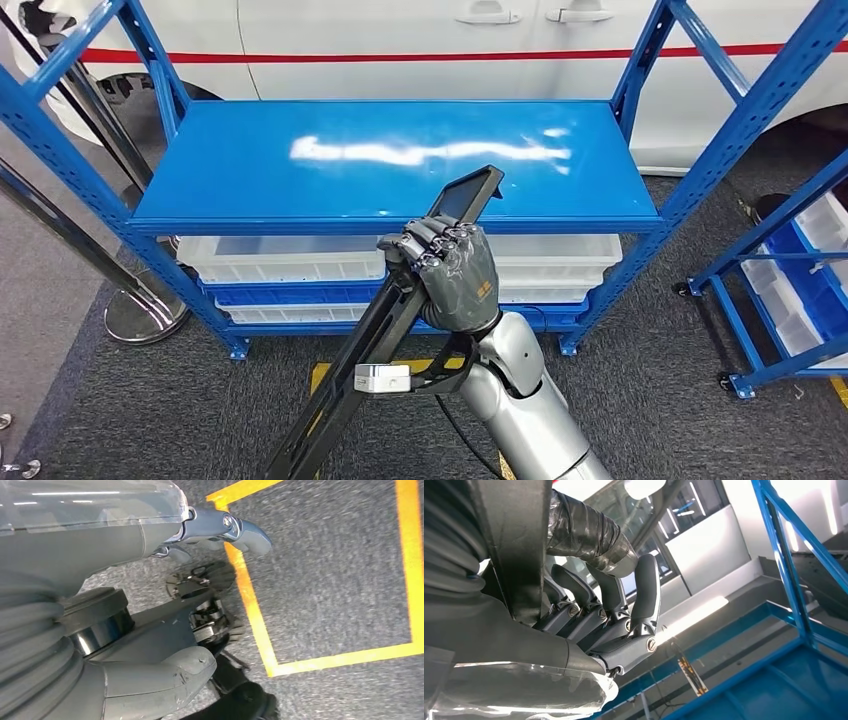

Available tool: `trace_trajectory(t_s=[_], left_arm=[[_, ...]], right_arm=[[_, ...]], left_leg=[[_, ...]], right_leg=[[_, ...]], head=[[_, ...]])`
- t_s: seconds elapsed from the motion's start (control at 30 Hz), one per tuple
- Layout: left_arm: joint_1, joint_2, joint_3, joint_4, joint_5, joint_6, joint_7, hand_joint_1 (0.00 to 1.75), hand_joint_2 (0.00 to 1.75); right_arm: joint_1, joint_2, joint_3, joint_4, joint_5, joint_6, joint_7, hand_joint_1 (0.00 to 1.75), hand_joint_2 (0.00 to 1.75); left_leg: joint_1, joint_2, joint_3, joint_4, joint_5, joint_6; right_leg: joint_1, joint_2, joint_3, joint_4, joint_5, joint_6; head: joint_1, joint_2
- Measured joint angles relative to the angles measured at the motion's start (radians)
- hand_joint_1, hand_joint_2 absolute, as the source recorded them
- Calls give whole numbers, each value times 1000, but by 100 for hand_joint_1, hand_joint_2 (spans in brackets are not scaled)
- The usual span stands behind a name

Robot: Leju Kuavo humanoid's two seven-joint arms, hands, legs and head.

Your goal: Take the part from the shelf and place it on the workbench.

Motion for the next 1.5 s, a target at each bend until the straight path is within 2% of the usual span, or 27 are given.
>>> trace_trajectory(t_s=[0.03,0.1,0.17,0.23,0.27,0.33,0.4,0.43,0.47,0.53,0.57,0.63,0.67,0.73,0.8,0.87,0.93,1.0,1.07,1.13,1.17,1.23,1.3,1.37,1.43,1.47,1.5], left_arm=[[0,0,0,0,-1,0,0,0,175],[-1,0,0,0,-2,0,0,0,175],[-1,0,-1,0,-1,-1,-1,0,175],[0,-1,-1,0,-1,-1,-2,0,175],[1,-1,-1,0,-1,-1,-2,0,175],[3,-1,-1,0,-2,-1,-2,0,175],[3,-1,-2,0,-2,-1,-2,0,175],[3,-1,-2,0,-2,-1,-2,0,175],[3,-1,-2,0,-2,-1,-2,0,175],[2,-1,-4,0,-2,-1,-2,0,175],[1,-1,-4,0,-2,-1,-2,0,175],[-3,-1,-6,0,-2,-1,-2,0,175],[-4,-1,-6,0,-2,-1,-2,0,175],[-4,-1,-7,0,-3,-1,0,0,175],[-3,-1,-8,0,-4,-1,2,0,175],[-3,-2,-11,0,-10,-1,8,0,175],[-1,-1,-17,0,-23,-1,16,0,175],[4,0,-26,0,-42,1,27,0,175],[8,2,-38,0,-62,2,38,0,175],[12,2,-52,0,-80,3,50,0,175],[14,3,-58,0,-87,3,54,0,175],[20,4,-68,0,-96,3,63,0,175],[27,9,-75,0,-101,4,70,0,175],[35,15,-80,0,-107,4,78,0,175],[43,21,-87,0,-114,4,85,0,175],[47,24,-89,0,-116,4,87,0,175],[51,27,-92,0,-117,4,88,0,175]], right_arm=[[0,0,0,0,0,0,0,175,175],[0,1,0,-3,2,0,0,175,175],[-1,2,0,-7,5,0,2,175,175],[-2,2,0,-8,8,0,4,175,175],[-3,2,0,-8,10,0,6,175,175],[-4,3,0,-8,12,0,7,175,175],[-5,3,0,-8,14,0,8,175,175],[-5,3,0,-8,15,0,9,175,175],[-5,3,0,-8,15,0,10,175,175],[-5,3,0,-8,16,0,11,175,175],[-5,3,0,-8,16,0,12,175,175],[-7,3,0,-8,17,0,12,175,175],[-8,3,0,-9,17,0,12,175,175],[-9,3,0,-9,18,0,13,175,175],[-10,2,0,-9,18,0,14,175,175],[-10,2,0,-9,18,0,15,175,175],[-9,1,0,-9,18,0,15,175,175],[-8,0,0,-8,18,0,15,175,175],[-8,0,0,-8,18,0,15,175,175],[-10,1,0,-9,18,0,14,175,175],[-11,1,0,-9,18,0,14,175,175],[-10,2,0,-10,18,0,13,175,175],[-10,3,0,-10,18,0,12,175,175],[-10,4,0,-10,18,0,11,175,175],[-6,5,0,-10,18,0,10,175,175],[-4,5,0,-10,18,0,9,175,175],[-1,5,0,-10,18,0,8,175,175]], left_leg=[[0,0,-15,4,10,-3],[-1,-1,-39,13,26,-13],[-2,-2,-47,13,43,-26],[0,-3,-51,6,60,-40],[2,-4,-58,11,52,-46],[5,-7,-84,71,-16,-55],[5,-7,-118,198,-116,-62],[6,-7,-126,255,-143,-64],[6,-7,-121,289,-148,-65],[6,-7,-60,248,-110,-63],[5,-7,-6,184,-94,-60],[1,-8,89,51,-93,-50],[-2,-9,111,12,-100,-45],[-4,-10,109,-8,-93,-32],[0,-6,98,-14,-72,-15],[2,-2,79,-16,-51,-2],[0,-2,55,-14,-33,1],[-1,-2,29,-11,-17,-1],[-3,-3,10,-7,-5,-5],[-4,-3,-2,-4,6,-12],[-3,-3,-4,-4,11,-18],[-2,-4,-6,-7,23,-31],[-2,-6,-14,5,6,-41],[1,-8,-42,84,-66,-49],[5,-8,-81,215,-145,-58],[6,-8,-90,261,-163,-62],[8,-8,-81,273,-159,-66]], right_leg=[[-2,0,46,-44,21,-1],[-1,0,157,-184,24,-8],[6,1,207,-265,9,-19],[9,0,199,-277,25,-33],[7,-1,191,-281,36,-42],[3,-5,170,-288,61,-57],[5,-6,141,-287,84,-64],[7,-6,125,-285,95,-65],[8,-7,109,-283,106,-64],[8,-7,79,-279,126,-61],[8,-7,68,-276,135,-58],[10,-7,54,-274,152,-48],[10,-8,51,-275,161,-42],[11,-10,49,-283,179,-30],[10,-6,36,-265,154,-19],[7,-3,4,-173,68,-12],[7,-2,-30,-45,-8,-8],[7,-2,-16,-5,-7,-9],[9,-2,71,-108,37,-19],[16,0,161,-239,49,-32],[19,0,183,-276,47,-36],[23,0,186,-295,52,-42],[17,-4,181,-306,69,-54],[11,-9,169,-313,87,-66],[10,-10,146,-309,102,-69],[10,-10,132,-306,109,-68],[9,-11,119,-301,116,-66]], head=[[0,0],[0,0],[-1,0],[-1,0],[-1,0],[-2,0],[-3,0],[-3,0],[-3,0],[-3,0],[-3,0],[-3,0],[-3,0],[-3,0],[-3,0],[-2,0],[-3,0],[-3,0],[-3,0],[-3,0],[-3,0],[-3,0],[-3,0],[-4,0],[-4,0],[-4,0],[-4,0]])
